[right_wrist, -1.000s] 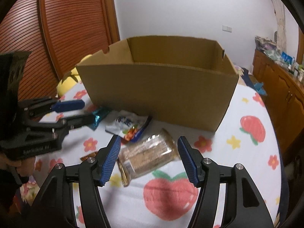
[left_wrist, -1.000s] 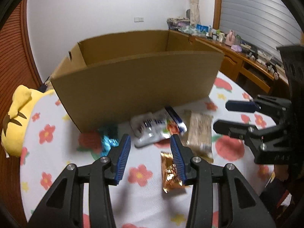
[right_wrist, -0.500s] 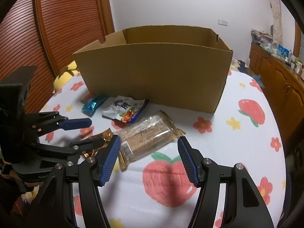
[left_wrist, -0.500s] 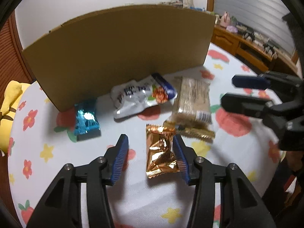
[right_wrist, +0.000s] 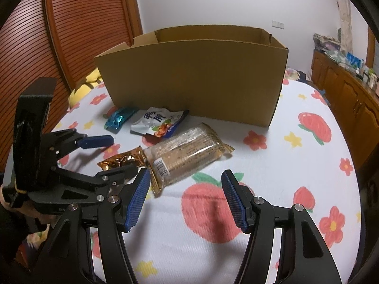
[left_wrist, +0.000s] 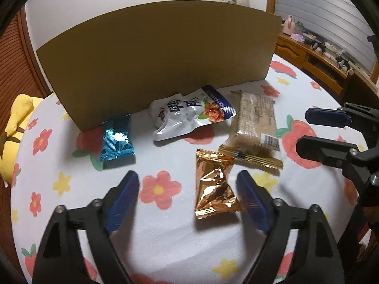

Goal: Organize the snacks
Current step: 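Grasp the brown bread bag with the right tool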

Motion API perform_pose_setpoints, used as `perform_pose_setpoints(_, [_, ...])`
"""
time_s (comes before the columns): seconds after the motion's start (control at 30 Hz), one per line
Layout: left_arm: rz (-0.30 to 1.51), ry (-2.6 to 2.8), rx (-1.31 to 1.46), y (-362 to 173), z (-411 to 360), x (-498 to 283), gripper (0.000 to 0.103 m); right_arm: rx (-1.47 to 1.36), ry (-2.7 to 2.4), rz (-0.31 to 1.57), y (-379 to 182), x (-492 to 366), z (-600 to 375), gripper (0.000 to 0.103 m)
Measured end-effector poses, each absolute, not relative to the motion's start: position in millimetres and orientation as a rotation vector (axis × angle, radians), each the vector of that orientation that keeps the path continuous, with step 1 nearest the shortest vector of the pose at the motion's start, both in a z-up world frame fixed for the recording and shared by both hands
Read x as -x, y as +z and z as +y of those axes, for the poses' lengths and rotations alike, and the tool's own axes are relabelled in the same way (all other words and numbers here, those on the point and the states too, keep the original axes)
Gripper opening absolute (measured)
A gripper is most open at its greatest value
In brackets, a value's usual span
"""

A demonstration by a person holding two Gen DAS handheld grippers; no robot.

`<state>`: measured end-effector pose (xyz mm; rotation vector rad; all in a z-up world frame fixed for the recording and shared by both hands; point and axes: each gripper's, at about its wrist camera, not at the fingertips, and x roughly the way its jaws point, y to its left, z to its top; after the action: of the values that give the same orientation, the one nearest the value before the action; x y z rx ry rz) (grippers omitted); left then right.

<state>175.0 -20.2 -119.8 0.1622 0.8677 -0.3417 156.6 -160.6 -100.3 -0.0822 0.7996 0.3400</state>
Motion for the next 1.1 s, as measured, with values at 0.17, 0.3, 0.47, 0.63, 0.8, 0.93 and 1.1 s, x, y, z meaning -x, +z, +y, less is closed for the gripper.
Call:
perform_pose_setpoints(0.17, [0.856,-0.355,-0.188,-119.0,-21.3,-171.5,0.088,0.056,0.344,0.823,-106.2,-162.7,-161.7,0.064])
perform_pose_setpoints(0.3, [0.874,-0.383,-0.157,-120.1,-17.2,-173.4,0.088,0.023,0.347,0.837,-109.3,-171.4,-161.4,0.064])
perform_pose_setpoints(0.47, [0.866,-0.392,-0.170,-120.0,-18.5,-170.5,0.089,-0.038,0.348,0.871,-114.2,-187.0,-160.7,0.065])
perform_pose_setpoints(0.63, [0.861,-0.396,-0.167,-119.8,-17.0,-169.0,0.087,-0.078,0.325,0.887,-115.5,-201.3,-159.3,0.069])
perform_pose_setpoints(0.8, [0.837,-0.407,-0.140,-117.8,-13.3,-166.6,0.068,-0.082,0.306,0.903,-115.5,-216.0,-155.7,0.072])
perform_pose_setpoints(0.93, [0.822,-0.404,-0.126,-116.0,-9.2,-164.5,0.045,-0.033,0.288,0.911,-118.0,-222.3,-147.2,0.074])
perform_pose_setpoints(1.1, [0.812,-0.417,-0.099,-113.9,-3.9,-162.3,0.038,0.077,0.267,0.905,-120.3,-222.0,-135.0,0.076])
